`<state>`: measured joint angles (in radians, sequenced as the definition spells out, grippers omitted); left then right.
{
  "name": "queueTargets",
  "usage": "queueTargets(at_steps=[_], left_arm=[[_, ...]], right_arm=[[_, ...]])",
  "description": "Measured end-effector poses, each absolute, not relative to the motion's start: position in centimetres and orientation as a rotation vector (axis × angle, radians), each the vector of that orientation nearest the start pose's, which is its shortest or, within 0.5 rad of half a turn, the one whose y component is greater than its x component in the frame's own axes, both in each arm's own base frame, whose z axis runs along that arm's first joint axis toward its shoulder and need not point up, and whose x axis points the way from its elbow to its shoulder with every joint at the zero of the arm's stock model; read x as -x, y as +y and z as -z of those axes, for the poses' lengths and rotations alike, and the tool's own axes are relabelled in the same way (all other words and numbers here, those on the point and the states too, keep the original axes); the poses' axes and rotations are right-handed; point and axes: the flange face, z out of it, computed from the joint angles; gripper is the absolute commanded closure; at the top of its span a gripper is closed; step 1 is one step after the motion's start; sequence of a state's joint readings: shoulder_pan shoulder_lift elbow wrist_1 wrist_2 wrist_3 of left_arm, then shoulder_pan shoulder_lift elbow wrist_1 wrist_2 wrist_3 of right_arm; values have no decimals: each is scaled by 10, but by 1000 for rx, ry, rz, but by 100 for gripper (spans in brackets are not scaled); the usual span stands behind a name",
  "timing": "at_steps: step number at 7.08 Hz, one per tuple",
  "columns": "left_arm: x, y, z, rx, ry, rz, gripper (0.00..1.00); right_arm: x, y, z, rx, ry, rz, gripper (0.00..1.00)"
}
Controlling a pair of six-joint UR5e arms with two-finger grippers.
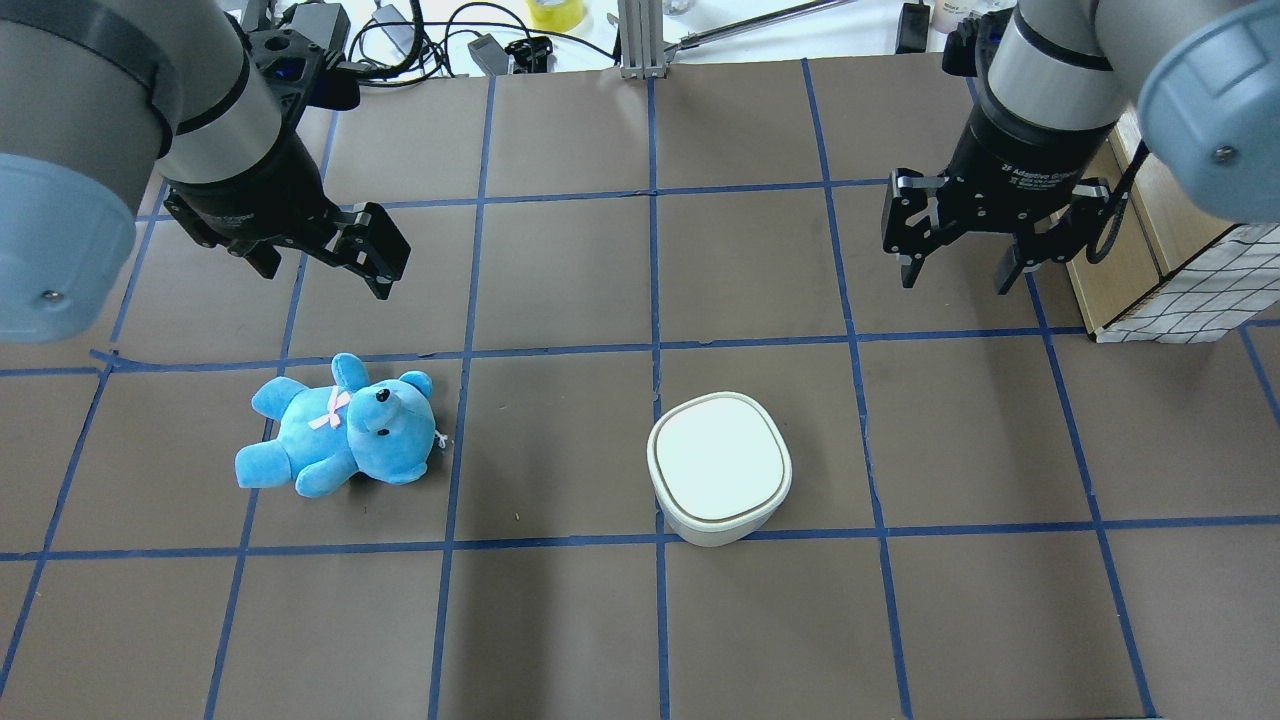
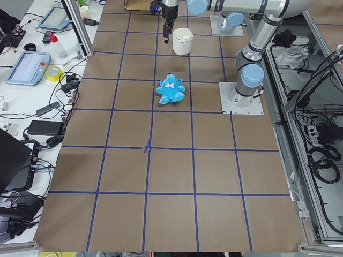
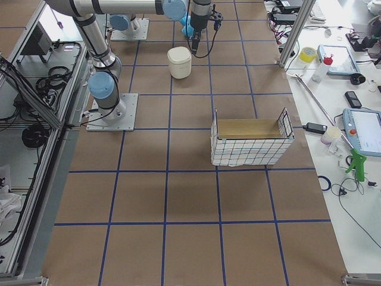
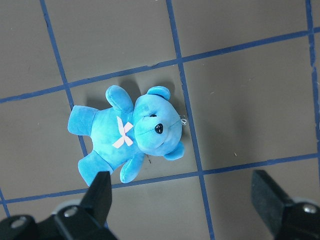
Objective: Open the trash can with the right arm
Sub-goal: 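Move the right gripper down onto the white trash can lid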
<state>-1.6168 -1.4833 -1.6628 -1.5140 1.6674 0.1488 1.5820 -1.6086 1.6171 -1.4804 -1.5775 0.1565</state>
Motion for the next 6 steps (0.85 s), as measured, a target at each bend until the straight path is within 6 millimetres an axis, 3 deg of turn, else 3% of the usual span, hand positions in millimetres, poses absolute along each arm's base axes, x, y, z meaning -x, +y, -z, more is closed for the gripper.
queueTargets(at_steps=[1, 6], left_arm=[[145, -454, -490, -292, 3028, 72, 0], [145, -454, -490, -292, 3028, 72, 0]], right_arm=[[-151, -462, -467, -221, 3148, -168, 100], [-205, -450, -409, -160, 3063, -267, 100]])
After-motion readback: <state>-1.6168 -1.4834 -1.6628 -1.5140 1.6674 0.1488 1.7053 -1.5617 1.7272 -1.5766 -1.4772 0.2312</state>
